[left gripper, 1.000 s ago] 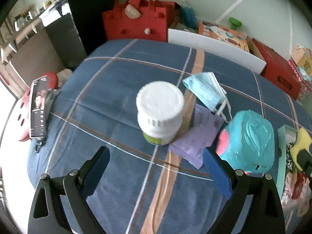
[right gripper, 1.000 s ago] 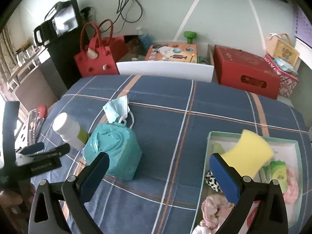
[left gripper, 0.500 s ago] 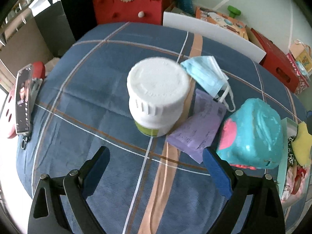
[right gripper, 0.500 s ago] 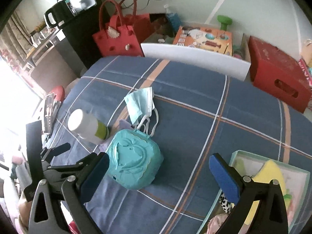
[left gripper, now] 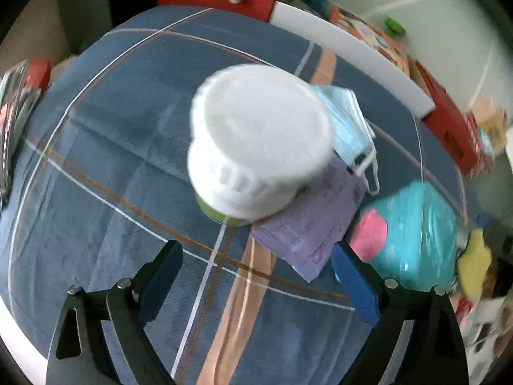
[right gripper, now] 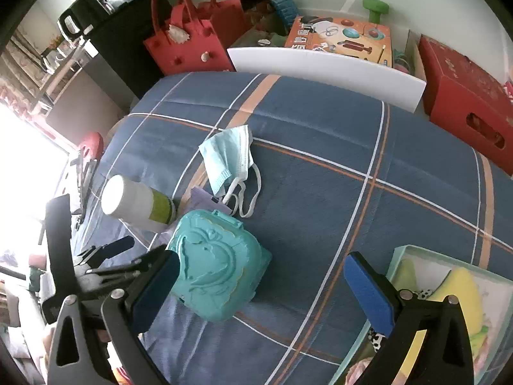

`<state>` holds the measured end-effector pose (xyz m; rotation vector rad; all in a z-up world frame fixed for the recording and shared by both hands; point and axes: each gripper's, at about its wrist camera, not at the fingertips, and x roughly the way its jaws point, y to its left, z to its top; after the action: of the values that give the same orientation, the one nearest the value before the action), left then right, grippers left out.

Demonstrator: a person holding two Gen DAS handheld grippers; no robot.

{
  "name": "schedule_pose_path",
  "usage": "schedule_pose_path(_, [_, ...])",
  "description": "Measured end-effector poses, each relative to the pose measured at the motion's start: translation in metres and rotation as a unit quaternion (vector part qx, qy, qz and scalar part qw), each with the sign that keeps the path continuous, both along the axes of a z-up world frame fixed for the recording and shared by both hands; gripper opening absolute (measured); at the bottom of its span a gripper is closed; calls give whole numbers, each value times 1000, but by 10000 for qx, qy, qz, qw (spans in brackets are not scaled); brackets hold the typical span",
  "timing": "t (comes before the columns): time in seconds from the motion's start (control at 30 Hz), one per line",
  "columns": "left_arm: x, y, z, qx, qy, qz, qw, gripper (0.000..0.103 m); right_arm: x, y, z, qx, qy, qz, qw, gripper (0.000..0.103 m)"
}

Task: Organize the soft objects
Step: 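Reach the left gripper to the purple wipes pack while the right gripper approaches the blue face mask, then grasp the purple wipes pack with the left gripper while the right gripper grasps the blue mask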

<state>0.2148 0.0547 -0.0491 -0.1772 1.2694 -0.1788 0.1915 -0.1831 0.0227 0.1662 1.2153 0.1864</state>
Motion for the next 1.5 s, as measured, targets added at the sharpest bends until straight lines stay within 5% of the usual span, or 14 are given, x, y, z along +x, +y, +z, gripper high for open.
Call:
schedule_pose_path(0.23, [9, 23, 2, -197, -93, 698, 9973, 93, -2, 0, 3, 36, -25, 6, 10000, 103])
schedule_pose_path(0.57, [5, 1, -3, -638, 130, 275, 9975, 87, 0, -1, 4, 43, -4, 63, 10000, 103])
schedule_pose_path(0.93, [12, -2, -23, -1015, 335, 956, 9897, 87, 36, 2, -11, 491, 111, 400, 9979, 101])
schedule_pose_path(1.03, [10, -3, -22, -972, 272, 1140, 9883, 72, 53, 3, -18, 755, 117, 429, 9962, 97])
schedule_pose_path(1.2, [1, 8, -23, -1422, 296, 1401, 9794, 53, 82, 10, -46, 956, 396, 533, 9932, 86])
schedule_pose_path(1.27, [-2, 16, -26, -1575, 317, 1565, 9745, 35, 93, 12, -60, 1005, 576, 587, 9915, 82])
schedule_pose_path(1.5, [-14, 37, -35, -1868, 422, 1862, 9637, 17, 118, 20, -92, 1158, 816, 816, 9865, 63])
